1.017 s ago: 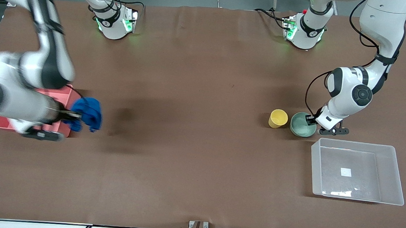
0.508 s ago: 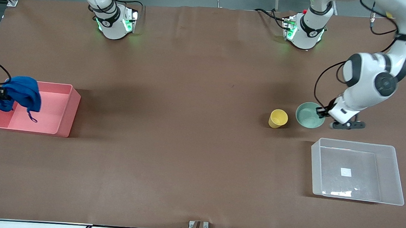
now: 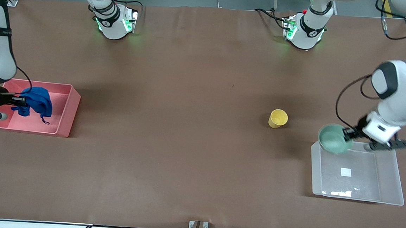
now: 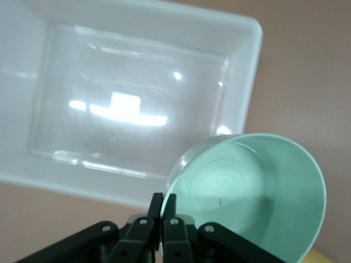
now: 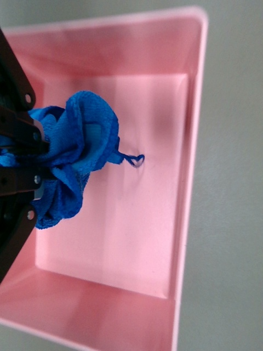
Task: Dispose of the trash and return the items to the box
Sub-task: 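Release the cloth in the bin while the left gripper lowers the bowl into the box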
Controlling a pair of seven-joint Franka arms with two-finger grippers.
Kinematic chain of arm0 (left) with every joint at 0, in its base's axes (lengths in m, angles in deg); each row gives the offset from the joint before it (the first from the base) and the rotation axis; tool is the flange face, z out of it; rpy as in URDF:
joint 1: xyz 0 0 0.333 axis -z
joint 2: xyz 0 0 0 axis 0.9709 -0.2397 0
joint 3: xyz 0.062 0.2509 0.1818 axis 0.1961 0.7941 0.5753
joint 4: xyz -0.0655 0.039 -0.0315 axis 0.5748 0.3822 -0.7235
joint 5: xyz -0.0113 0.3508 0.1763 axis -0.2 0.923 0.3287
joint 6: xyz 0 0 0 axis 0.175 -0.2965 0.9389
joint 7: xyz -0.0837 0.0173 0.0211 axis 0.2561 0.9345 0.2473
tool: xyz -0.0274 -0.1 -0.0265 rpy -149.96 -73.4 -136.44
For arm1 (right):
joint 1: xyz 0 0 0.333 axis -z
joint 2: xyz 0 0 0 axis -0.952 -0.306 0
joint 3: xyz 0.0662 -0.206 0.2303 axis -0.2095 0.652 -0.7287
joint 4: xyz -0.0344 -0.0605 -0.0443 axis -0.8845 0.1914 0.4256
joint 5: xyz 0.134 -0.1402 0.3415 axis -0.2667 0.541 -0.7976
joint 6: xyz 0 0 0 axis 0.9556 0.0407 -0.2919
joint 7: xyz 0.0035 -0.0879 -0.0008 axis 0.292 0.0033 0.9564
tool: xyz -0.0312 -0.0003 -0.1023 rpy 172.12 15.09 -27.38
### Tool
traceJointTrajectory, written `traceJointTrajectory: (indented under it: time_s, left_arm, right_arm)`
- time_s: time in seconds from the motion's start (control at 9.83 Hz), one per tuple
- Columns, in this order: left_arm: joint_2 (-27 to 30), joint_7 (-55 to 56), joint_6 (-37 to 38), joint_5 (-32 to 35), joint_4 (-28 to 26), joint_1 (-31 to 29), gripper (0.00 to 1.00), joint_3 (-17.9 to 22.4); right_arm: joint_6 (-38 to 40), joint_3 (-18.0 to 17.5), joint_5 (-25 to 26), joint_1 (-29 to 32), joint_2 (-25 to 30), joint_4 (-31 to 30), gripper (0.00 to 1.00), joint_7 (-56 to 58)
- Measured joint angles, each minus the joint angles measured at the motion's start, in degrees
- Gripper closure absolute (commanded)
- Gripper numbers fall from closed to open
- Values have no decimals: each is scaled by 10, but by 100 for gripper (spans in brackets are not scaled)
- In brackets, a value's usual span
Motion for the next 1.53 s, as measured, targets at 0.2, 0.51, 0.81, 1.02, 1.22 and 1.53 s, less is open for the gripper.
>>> traceJointTrajectory:
  time_s: [0.2, 0.51, 0.81, 1.02, 1.22, 1.53]
  left_arm:
    - [-101, -4, 0, 0, 115, -8, 99, 16]
    - [-210, -29, -2, -36, 190, -33, 99, 18]
    - [-242, -67, -1, -65, 188, -34, 90, 17]
    - [-248, -68, 1, -65, 182, -30, 51, 15]
    - [-241, -99, 5, -65, 181, -32, 0, 17]
    - [-151, -128, 72, -65, 190, -31, 0, 16]
  right_arm:
    - [-106, 0, 1, 10, -17, -65, 97, 1]
    - [-157, -2, 1, 11, -48, -83, 0, 2]
    - [-159, -10, 1, 3, -46, -78, 0, 0]
    - [-101, -15, 1, -5, -2, -44, 0, 0]
    - [60, -17, 1, -30, 46, 41, 0, -1]
    - [237, -20, 0, -93, 70, 183, 0, -108]
